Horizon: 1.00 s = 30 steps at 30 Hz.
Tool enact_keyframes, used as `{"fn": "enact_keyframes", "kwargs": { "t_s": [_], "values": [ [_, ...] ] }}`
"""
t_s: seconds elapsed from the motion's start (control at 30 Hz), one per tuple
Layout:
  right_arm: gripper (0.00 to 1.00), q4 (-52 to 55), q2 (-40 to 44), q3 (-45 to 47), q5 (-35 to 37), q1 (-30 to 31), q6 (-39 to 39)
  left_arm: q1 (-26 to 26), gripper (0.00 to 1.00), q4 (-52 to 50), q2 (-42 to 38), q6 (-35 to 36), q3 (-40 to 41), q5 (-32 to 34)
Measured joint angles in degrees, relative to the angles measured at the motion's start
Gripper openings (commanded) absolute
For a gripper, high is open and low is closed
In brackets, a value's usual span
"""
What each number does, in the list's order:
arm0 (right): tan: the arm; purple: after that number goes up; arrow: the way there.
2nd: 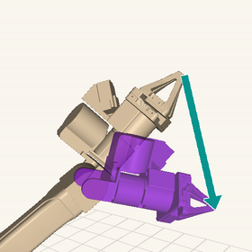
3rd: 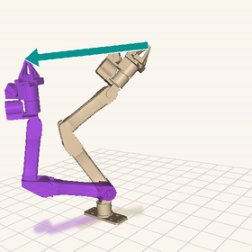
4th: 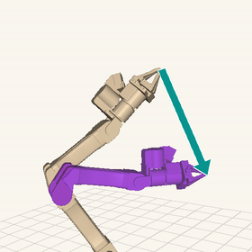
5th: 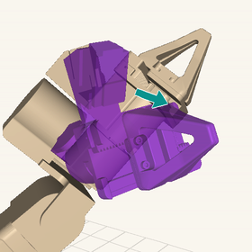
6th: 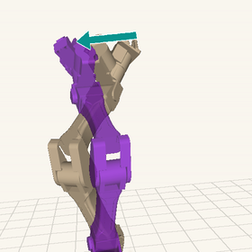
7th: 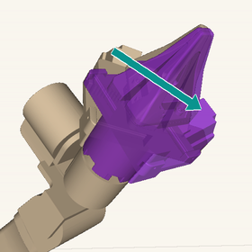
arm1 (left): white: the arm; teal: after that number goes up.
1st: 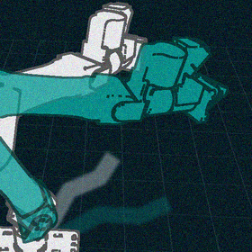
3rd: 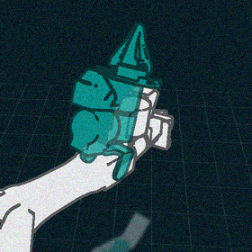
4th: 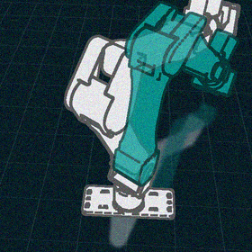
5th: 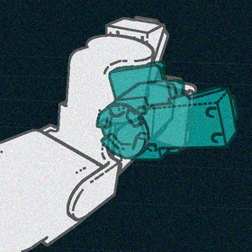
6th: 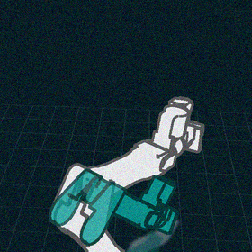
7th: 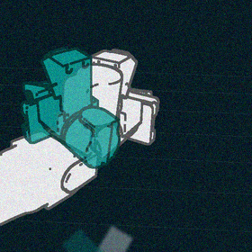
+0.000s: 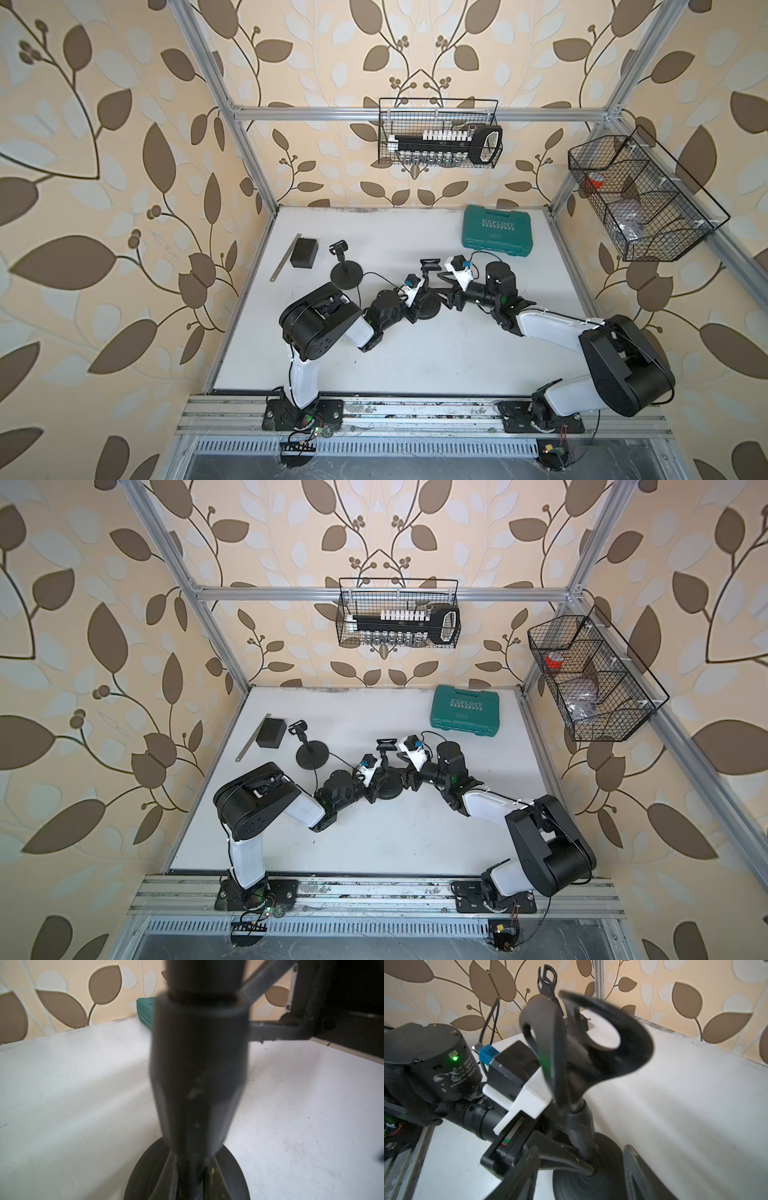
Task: Assemble a microphone stand
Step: Screw the microphone stand pole into the microphone stand base.
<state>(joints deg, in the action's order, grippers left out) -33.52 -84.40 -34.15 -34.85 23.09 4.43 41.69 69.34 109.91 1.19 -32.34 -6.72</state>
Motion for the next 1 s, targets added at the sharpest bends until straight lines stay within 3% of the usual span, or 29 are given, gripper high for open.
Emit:
{"fn": "enact_keyframes", "kwargs": {
  "t_s": [0.17, 0.47, 0.77, 1.0],
  "values": [
    [0.57, 0.42, -3.19, -3.32, -2.78, -0.02, 0.35, 0.0, 0.14, -0.02, 0.15, -0.02, -0.22, -0.13],
    [0.35, 0.74, -7.58, -5.79, -6.1, -0.02, 1.01, 0.0, 0.14, -0.04, 0.2, -0.02, -0.35, -0.17],
    [0.34, -1.84, -9.46, -6.8, -7.19, -0.09, 0.55, -0.02, 0.14, -0.11, 0.37, -0.04, -0.59, -0.24],
    [0.09, -6.29, -9.55, -5.27, -4.83, 0.5, 0.0, -0.04, 0.14, -0.24, 0.44, -0.28, -0.83, -0.22]
  ]
}}
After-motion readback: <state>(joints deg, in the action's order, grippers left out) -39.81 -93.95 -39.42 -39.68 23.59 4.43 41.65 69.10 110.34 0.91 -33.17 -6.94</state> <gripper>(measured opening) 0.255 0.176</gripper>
